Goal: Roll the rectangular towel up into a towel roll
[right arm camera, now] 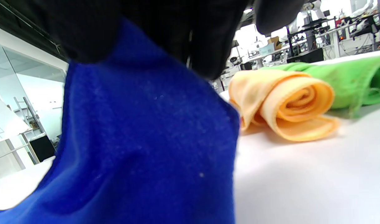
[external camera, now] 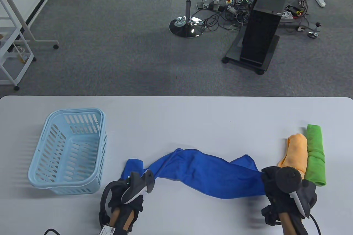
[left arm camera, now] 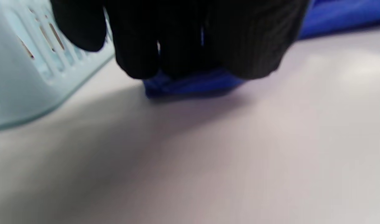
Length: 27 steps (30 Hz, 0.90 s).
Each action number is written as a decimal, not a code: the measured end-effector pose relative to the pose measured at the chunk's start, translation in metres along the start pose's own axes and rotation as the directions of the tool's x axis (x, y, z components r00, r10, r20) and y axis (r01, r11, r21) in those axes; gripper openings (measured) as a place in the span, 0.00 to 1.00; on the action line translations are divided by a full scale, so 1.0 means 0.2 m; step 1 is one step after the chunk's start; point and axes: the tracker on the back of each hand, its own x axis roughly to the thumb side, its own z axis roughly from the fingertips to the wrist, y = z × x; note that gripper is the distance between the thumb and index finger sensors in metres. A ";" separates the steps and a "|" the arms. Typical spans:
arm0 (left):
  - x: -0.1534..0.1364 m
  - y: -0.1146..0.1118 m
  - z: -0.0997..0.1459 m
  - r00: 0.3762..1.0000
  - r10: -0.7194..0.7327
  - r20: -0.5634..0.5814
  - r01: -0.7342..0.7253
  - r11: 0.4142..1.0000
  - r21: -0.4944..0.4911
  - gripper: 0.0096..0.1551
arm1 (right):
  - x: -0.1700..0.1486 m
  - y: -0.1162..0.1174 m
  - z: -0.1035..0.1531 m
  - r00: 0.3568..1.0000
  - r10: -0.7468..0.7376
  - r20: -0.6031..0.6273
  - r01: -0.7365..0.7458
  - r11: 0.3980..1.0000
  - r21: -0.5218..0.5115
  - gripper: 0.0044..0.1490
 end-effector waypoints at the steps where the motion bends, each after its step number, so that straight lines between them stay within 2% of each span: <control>1: -0.01 0.05 0.02 0.999 0.047 0.008 -0.048 0.998 0.046 0.22 | 0.00 0.00 0.00 1.000 0.002 0.000 -0.002 1.000 0.002 0.28; 4: -0.09 0.29 0.12 0.974 0.227 0.017 -0.226 0.953 0.202 0.22 | 0.00 0.00 0.00 1.000 -0.001 -0.002 0.001 1.000 0.003 0.28; 6: -0.15 0.40 0.16 0.954 0.298 0.037 -0.296 0.915 0.275 0.22 | 0.00 0.00 0.00 1.000 -0.002 -0.003 0.002 1.000 0.001 0.28; 7: -0.18 0.43 0.16 0.947 0.318 0.049 -0.319 0.906 0.280 0.22 | 0.00 -0.01 0.00 1.000 -0.003 -0.004 0.003 1.000 -0.004 0.28; 10: -0.23 0.46 0.14 0.946 0.322 0.050 -0.324 0.916 0.238 0.24 | -0.02 -0.02 0.00 1.000 -0.014 -0.014 0.014 1.000 -0.016 0.28; 13: -0.23 0.46 0.14 0.970 0.240 0.042 -0.244 0.952 0.187 0.32 | -0.03 -0.03 0.00 0.999 -0.026 -0.019 0.026 0.999 -0.030 0.28; 16: -0.22 0.46 0.15 0.983 0.181 0.022 -0.182 0.963 0.199 0.29 | -0.03 -0.03 0.00 0.999 -0.046 0.000 0.046 0.999 -0.017 0.29; 18: -0.21 0.47 0.14 0.984 0.178 0.010 -0.175 0.952 0.251 0.23 | -0.01 -0.02 0.01 0.998 -0.054 0.027 0.053 0.998 0.036 0.29; 20: -0.21 0.48 0.14 0.982 0.187 -0.002 -0.180 0.947 0.266 0.22 | 0.02 0.01 0.02 0.996 -0.037 0.079 0.028 0.994 0.110 0.29; 22: -0.20 0.47 0.13 0.981 0.193 -0.006 -0.184 0.947 0.264 0.22 | 0.05 0.05 0.03 0.982 -0.012 0.189 -0.039 0.964 0.261 0.29; 23: -0.19 0.46 0.13 0.980 0.200 -0.007 -0.191 0.943 0.274 0.22 | 0.06 0.07 0.04 0.959 -0.008 0.282 -0.103 0.922 0.374 0.30; 25: -0.17 0.44 0.13 0.977 0.211 0.000 -0.204 0.943 0.262 0.22 | 0.05 0.09 0.05 0.964 -0.029 0.264 -0.103 0.877 0.470 0.38; 27: -0.15 0.40 0.14 0.975 0.219 0.019 -0.218 0.948 0.233 0.22 | 0.02 0.08 0.04 0.972 -0.085 0.220 -0.032 0.876 0.482 0.44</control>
